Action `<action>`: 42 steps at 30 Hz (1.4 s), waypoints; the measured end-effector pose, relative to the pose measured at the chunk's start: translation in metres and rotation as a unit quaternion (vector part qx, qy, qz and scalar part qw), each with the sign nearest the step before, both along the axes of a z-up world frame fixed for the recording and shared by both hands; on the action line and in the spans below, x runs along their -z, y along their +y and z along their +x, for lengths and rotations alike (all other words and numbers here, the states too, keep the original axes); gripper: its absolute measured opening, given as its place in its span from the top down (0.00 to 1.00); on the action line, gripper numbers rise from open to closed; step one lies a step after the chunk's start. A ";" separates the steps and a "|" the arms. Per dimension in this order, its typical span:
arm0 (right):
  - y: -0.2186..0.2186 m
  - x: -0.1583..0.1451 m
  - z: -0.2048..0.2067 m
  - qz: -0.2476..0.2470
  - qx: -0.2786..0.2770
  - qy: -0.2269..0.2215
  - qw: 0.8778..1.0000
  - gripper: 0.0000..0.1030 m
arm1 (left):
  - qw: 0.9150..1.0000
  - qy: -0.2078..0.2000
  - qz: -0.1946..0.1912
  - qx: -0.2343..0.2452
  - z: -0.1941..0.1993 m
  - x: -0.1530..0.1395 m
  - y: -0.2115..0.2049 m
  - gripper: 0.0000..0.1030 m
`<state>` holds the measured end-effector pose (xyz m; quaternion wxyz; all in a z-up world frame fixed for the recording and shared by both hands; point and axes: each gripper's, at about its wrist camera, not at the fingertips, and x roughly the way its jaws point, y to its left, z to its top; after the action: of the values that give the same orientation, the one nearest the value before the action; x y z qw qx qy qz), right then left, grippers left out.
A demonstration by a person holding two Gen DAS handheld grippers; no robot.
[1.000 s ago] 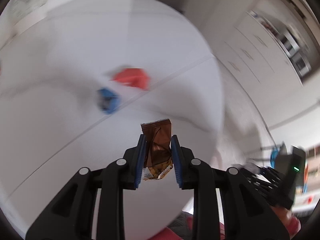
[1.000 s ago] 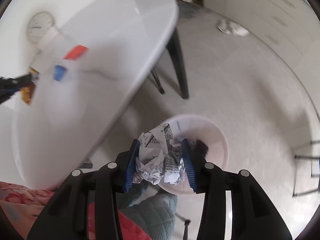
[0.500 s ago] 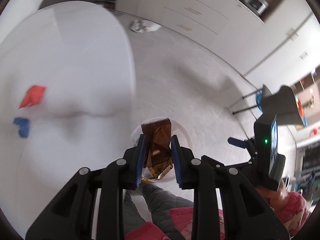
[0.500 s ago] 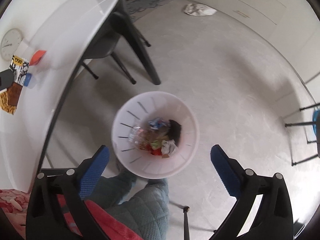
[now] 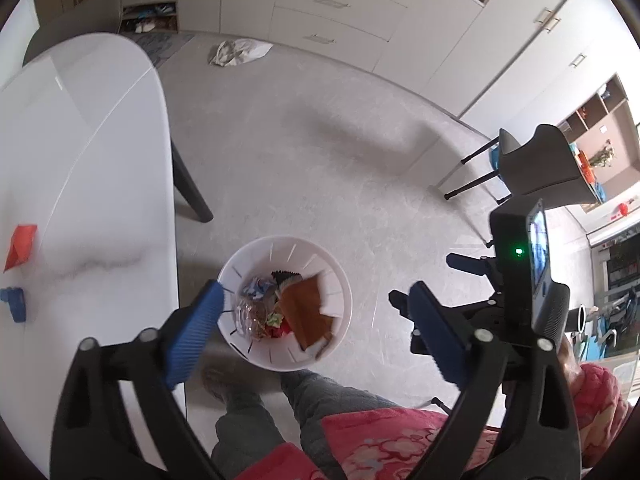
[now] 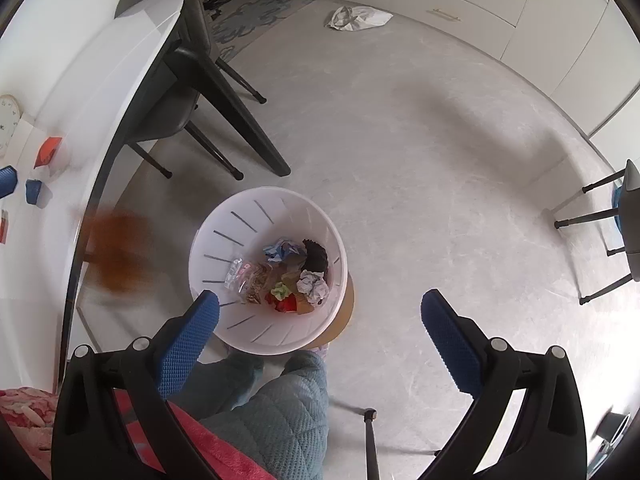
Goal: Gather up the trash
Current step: 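Carry the brown bag and white paper over the bin and open both tools, then move both open tools back over the remaining trash on the table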
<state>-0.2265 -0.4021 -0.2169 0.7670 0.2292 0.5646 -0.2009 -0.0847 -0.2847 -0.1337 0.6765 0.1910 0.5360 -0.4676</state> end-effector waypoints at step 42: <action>0.165 -0.052 0.252 -0.018 -0.300 -0.073 0.951 0.03 | 0.910 -0.033 0.052 -0.410 0.161 -0.002 0.258 0.10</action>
<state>0.0251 -0.2368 -0.1652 0.8352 0.0495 0.5457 0.0456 0.0767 -0.0270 -0.1314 0.8147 0.0049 0.5684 -0.1144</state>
